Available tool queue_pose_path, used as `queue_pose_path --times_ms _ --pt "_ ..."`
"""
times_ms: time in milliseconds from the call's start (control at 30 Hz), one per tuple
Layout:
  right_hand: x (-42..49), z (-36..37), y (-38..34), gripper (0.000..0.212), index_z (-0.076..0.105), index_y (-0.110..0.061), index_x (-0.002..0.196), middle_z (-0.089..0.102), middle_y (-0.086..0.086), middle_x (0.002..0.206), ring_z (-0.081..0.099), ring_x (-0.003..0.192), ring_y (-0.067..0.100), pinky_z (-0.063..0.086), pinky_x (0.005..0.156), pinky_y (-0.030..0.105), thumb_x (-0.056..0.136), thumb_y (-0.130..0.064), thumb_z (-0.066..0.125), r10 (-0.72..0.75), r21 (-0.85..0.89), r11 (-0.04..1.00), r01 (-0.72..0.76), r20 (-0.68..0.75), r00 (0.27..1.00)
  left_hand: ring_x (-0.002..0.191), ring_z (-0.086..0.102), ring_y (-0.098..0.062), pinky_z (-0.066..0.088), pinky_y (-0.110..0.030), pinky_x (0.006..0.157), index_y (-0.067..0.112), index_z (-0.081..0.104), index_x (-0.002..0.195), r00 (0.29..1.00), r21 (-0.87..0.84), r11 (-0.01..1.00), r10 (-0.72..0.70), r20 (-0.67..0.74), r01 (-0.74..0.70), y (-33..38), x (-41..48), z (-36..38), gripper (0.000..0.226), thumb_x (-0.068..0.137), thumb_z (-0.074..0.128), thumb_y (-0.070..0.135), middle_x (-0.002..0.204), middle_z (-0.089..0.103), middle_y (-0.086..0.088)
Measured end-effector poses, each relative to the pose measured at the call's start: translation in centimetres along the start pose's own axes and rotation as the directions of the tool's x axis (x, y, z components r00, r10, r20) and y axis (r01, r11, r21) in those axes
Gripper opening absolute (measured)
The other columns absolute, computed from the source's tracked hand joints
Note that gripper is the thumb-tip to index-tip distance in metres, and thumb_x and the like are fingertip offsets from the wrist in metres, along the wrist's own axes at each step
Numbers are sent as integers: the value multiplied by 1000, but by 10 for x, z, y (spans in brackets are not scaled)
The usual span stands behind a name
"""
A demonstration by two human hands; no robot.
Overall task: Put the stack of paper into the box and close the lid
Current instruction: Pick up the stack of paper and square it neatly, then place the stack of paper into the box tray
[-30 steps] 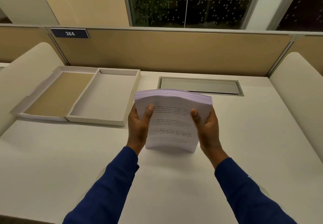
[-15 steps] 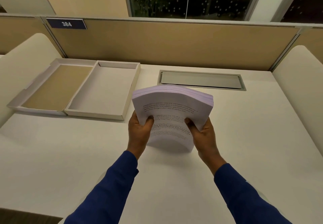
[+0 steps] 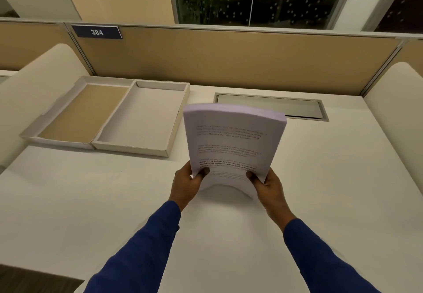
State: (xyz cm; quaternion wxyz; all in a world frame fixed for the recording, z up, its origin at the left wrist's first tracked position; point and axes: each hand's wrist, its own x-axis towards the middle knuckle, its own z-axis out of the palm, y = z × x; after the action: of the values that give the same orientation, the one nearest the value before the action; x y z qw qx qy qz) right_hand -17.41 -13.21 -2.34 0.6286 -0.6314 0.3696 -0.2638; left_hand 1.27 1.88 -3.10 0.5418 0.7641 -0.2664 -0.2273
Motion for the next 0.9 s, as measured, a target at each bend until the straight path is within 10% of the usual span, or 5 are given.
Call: queue_pose_path --times_ms 467,700,900 --pt "28 109 -39 22 61 -46 117 75 -24 109 76 93 5 60 66 19 97 -38 67 48 20 999 -47 -19 999 91 73 -1 60 -18 70 22 68 119 996 94 992 78 32 -81 -4 54 -110 30 96 68 40 107 74 14" --pt "85 227 -68 28 64 -33 124 77 -14 112 76 94 9 62 70 23 96 -35 68 70 62 996 -69 -11 998 80 77 -7 57 -21 66 30 73 102 984 -26 988 -152 98 155 -7 141 -226 30 86 70 55 94 80 14" --pt "144 302 -74 24 65 -31 120 75 -15 113 75 96 8 59 68 17 97 -33 68 112 39 993 -113 24 993 84 76 -24 59 -31 64 12 68 107 904 -55 924 -357 236 379 -23 212 -287 34 74 68 15 105 80 -5"
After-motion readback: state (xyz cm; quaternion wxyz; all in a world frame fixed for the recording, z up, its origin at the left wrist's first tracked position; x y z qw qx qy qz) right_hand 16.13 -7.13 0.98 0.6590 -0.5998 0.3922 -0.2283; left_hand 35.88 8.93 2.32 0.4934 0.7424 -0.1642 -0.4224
